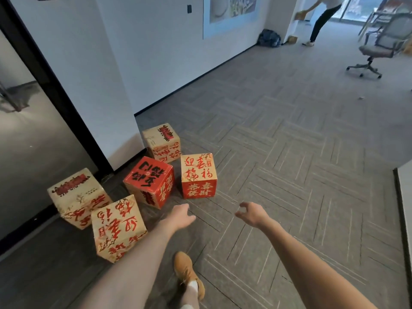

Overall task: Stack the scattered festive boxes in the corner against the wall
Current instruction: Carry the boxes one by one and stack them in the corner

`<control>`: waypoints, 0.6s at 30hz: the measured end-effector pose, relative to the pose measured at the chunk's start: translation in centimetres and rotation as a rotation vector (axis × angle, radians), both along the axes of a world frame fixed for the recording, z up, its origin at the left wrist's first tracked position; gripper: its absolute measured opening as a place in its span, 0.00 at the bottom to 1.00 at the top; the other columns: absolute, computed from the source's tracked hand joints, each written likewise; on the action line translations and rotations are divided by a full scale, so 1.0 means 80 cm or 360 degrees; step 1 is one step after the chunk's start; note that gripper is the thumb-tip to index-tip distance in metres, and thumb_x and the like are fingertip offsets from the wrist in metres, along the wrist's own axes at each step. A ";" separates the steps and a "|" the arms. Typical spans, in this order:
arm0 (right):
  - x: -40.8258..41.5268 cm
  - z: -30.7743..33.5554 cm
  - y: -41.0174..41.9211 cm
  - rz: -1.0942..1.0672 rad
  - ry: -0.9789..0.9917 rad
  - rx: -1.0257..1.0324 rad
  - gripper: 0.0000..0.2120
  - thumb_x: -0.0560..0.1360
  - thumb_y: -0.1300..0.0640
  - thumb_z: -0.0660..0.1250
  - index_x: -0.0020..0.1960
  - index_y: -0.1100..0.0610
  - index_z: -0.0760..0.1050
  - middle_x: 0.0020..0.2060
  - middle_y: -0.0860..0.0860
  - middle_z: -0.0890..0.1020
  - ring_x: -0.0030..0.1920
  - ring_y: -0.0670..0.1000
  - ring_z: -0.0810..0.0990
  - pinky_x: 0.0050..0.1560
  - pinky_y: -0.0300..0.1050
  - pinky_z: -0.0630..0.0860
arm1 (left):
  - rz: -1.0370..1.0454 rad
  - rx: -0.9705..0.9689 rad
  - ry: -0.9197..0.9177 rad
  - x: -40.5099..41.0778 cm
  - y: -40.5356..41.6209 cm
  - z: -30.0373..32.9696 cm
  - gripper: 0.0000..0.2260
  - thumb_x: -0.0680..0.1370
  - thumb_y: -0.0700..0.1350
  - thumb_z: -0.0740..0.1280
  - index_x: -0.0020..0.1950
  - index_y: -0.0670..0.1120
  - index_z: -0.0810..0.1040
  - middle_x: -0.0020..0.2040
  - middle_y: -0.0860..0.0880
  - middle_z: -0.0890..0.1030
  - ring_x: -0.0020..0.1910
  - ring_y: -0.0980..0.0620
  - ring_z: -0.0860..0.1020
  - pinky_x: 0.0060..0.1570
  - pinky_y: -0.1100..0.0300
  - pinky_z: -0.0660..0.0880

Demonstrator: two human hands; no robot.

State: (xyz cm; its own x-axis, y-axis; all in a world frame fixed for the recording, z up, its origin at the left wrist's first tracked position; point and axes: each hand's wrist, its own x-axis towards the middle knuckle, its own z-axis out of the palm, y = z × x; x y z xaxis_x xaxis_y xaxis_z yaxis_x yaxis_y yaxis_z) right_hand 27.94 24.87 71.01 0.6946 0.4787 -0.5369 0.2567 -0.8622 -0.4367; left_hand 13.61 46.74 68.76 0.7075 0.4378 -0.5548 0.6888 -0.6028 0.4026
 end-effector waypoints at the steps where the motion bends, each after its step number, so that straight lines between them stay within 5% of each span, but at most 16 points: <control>1: 0.029 -0.007 0.027 -0.0048 0.0014 -0.0002 0.27 0.79 0.47 0.66 0.74 0.59 0.68 0.71 0.55 0.73 0.70 0.56 0.73 0.69 0.48 0.69 | 0.0021 -0.0030 -0.0011 0.029 0.028 -0.007 0.25 0.79 0.53 0.66 0.72 0.43 0.69 0.71 0.43 0.73 0.68 0.45 0.73 0.63 0.53 0.71; 9: 0.189 -0.073 0.214 -0.0207 0.0192 -0.0091 0.26 0.79 0.47 0.66 0.73 0.58 0.69 0.67 0.57 0.77 0.64 0.57 0.77 0.63 0.48 0.73 | 0.0192 -0.0186 0.0138 0.187 0.216 -0.087 0.25 0.79 0.54 0.67 0.72 0.44 0.71 0.70 0.44 0.74 0.67 0.45 0.74 0.64 0.53 0.73; 18: 0.289 -0.207 0.303 -0.0202 0.0426 -0.0177 0.27 0.79 0.46 0.65 0.75 0.58 0.67 0.72 0.55 0.72 0.69 0.56 0.73 0.68 0.49 0.70 | 0.0418 -0.0392 0.0354 0.262 0.282 -0.227 0.26 0.77 0.56 0.68 0.72 0.47 0.71 0.69 0.45 0.75 0.66 0.46 0.75 0.60 0.54 0.73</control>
State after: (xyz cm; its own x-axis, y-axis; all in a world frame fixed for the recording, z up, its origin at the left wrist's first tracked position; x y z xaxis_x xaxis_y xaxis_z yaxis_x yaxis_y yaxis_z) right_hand 51.05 49.09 54.47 0.5722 0.3252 -0.7529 0.0328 -0.9263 -0.3752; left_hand 34.54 69.26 50.62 0.4406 0.4225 -0.7921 0.8927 -0.2997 0.3366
